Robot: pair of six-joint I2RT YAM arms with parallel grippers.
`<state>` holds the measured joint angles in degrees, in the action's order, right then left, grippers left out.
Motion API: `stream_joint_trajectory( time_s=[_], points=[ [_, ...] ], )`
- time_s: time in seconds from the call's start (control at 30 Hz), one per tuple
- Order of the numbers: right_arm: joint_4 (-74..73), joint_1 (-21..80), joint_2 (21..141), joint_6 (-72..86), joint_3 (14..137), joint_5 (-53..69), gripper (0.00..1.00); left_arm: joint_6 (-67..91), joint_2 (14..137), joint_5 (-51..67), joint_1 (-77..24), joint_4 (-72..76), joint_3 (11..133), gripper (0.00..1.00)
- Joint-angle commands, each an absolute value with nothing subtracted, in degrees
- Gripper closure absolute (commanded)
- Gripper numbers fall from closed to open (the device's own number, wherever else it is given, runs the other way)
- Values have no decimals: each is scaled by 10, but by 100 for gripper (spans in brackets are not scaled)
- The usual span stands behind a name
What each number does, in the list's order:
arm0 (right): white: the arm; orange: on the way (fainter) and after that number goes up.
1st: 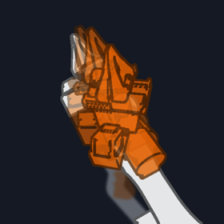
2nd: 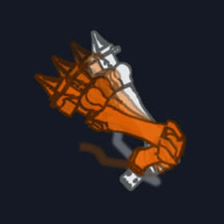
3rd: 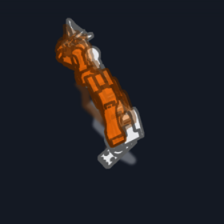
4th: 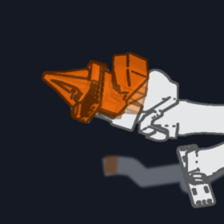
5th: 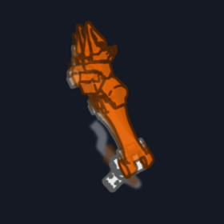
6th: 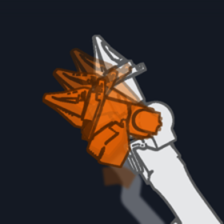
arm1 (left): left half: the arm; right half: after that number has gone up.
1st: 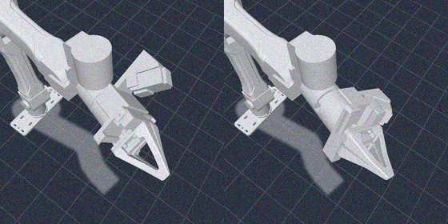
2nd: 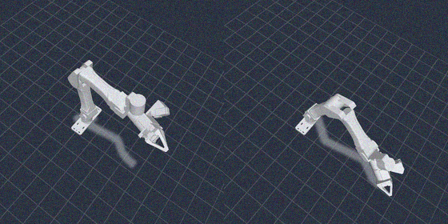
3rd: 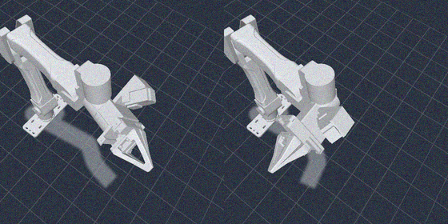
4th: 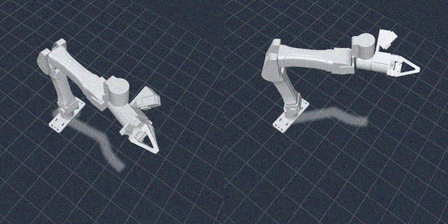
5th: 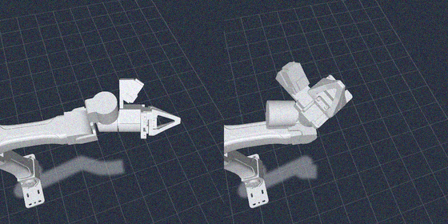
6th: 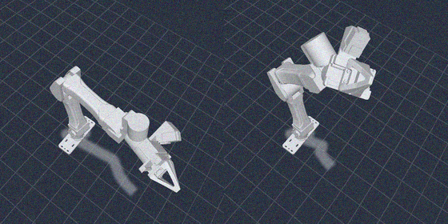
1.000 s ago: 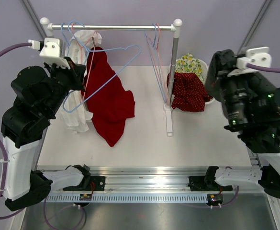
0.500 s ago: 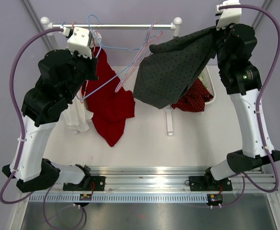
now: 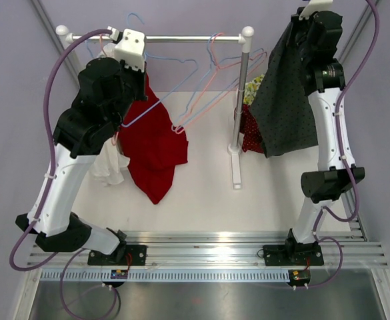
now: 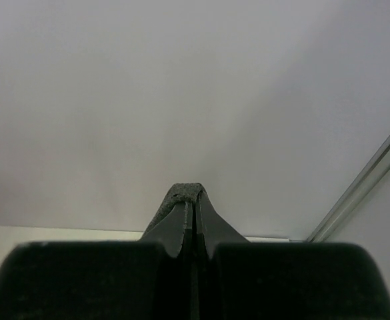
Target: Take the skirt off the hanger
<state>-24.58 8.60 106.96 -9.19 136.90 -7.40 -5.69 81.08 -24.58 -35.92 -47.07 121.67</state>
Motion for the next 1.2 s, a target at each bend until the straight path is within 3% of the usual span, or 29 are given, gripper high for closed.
stream_joint_trajectory(
  time_s=[0.0, 0.23, 0.33, 0.57, 0.63, 0.73, 0.8, 0.83, 0.87, 0.9, 1.03, 1.17],
  points=[
    [-141, 64, 1092, -52, 1398, -56, 100, -84, 823, -270, -361, -425, 1219, 100],
    [-111, 31, 1159, 21, 1405, -3, 100, -81, 818, -274, -361, -401, 1158, 100],
    [-75, 31, 1136, 57, 1330, 43, 100, -71, 808, -274, -361, -386, 1118, 100],
    [35, 31, 1106, 127, 1095, 105, 100, -48, 784, -263, -360, -372, 1078, 87],
    [33, 31, 1126, 134, 1083, 126, 100, -47, 783, -260, -360, -373, 1078, 80],
    [4, 31, 1150, 137, 1086, 152, 95, -46, 781, -260, -359, -373, 1081, 77],
    [-21, 31, 1156, 141, 1087, 161, 65, -44, 781, -260, -359, -379, 1086, 74],
    [-29, 31, 1158, 142, 1091, 162, 42, -42, 781, -260, -359, -381, 1088, 71],
    [-42, 31, 1153, 147, 1093, 159, 7, -41, 780, -260, -359, -386, 1092, 56],
    [-46, 31, 1153, 147, 1094, 157, 1, -40, 780, -259, -359, -387, 1094, 50],
    [-58, 31, 1109, 140, 1086, 150, 1, -31, 770, -250, -359, -410, 1126, 13],
    [-80, 31, 1036, 113, 1065, 100, 1, -11, 748, -268, -361, -460, 1160, 7]
  ],
)
